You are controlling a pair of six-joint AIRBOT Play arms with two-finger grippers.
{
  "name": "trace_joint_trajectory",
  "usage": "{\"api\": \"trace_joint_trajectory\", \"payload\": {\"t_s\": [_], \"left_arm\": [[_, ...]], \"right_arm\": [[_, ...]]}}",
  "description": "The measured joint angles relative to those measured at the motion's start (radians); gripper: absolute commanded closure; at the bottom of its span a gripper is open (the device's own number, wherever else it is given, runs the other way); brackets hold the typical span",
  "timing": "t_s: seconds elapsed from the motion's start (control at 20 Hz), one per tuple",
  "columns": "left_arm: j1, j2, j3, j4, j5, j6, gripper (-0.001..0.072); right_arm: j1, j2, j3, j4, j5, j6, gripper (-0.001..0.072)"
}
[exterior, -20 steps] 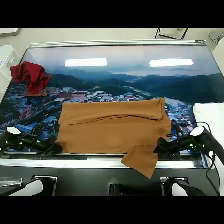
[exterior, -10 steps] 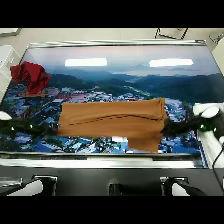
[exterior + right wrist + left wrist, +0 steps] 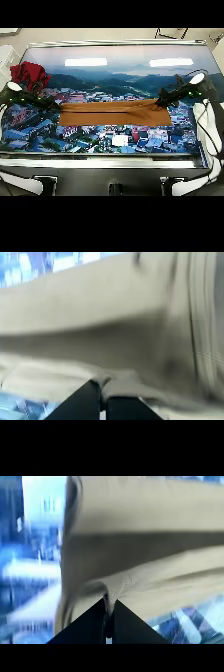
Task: Fold the clothes and pants, and hang the long-sleeved shirts on hangers.
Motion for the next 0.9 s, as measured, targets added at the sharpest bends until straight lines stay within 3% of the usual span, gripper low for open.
{"api": "trace_joint_trajectory", "payload": {"t_s": [0.05, 0.1, 0.15, 0.2, 0.25, 0.3, 0.35, 0.4, 0.45, 0.75, 0.9], "left_arm": [[-0.002, -0.041, 0.038, 0.0, -0.002, -0.009, 0.0678], [-0.003, -0.076, 0.067, 0.0, -0.008, -0.013, 0.0622], [-0.005, -0.103, 0.088, 0.001, -0.009, -0.018, 0.0464], [-0.005, -0.124, 0.103, 0.001, -0.01, -0.024, 0.0238], [-0.005, -0.142, 0.116, 0.001, -0.014, -0.029, 0.0087], [-0.001, -0.15, 0.128, -0.008, -0.024, -0.024, 0.0045], [0.005, -0.157, 0.144, -0.005, -0.035, -0.018, 0.0045], [0.018, -0.161, 0.161, 0.003, -0.049, -0.014, 0.0033], [0.036, -0.159, 0.184, 0.005, -0.069, -0.013, -0.0008], [0.148, -0.091, 0.269, 0.002, -0.209, -0.023, -0.0007], [0.16, -0.032, 0.28, 0.002, -0.251, -0.039, -0.0007]], "right_arm": [[0.002, -0.036, 0.019, 0.013, -0.014, 0.009, 0.0659], [0.004, -0.064, 0.031, 0.029, -0.025, 0.015, 0.0646], [0.005, -0.09, 0.041, 0.048, -0.035, 0.019, 0.0583], [0.006, -0.11, 0.047, 0.068, -0.045, 0.025, 0.0533], [0.006, -0.126, 0.052, 0.089, -0.054, 0.026, 0.0441], [0.004, -0.134, 0.059, 0.11, -0.056, 0.027, 0.0289], [-0.003, -0.136, 0.068, 0.13, -0.056, 0.025, 0.0117], [-0.016, -0.132, 0.08, 0.147, -0.047, 0.013, 0.0025], [-0.038, -0.123, 0.09, 0.151, -0.025, -0.005, 0.002], [-0.206, -0.106, 0.089, 0.003, 0.159, -0.016, -0.0005], [-0.23, -0.132, 0.055, -0.022, 0.165, -0.018, -0.0005]]}}
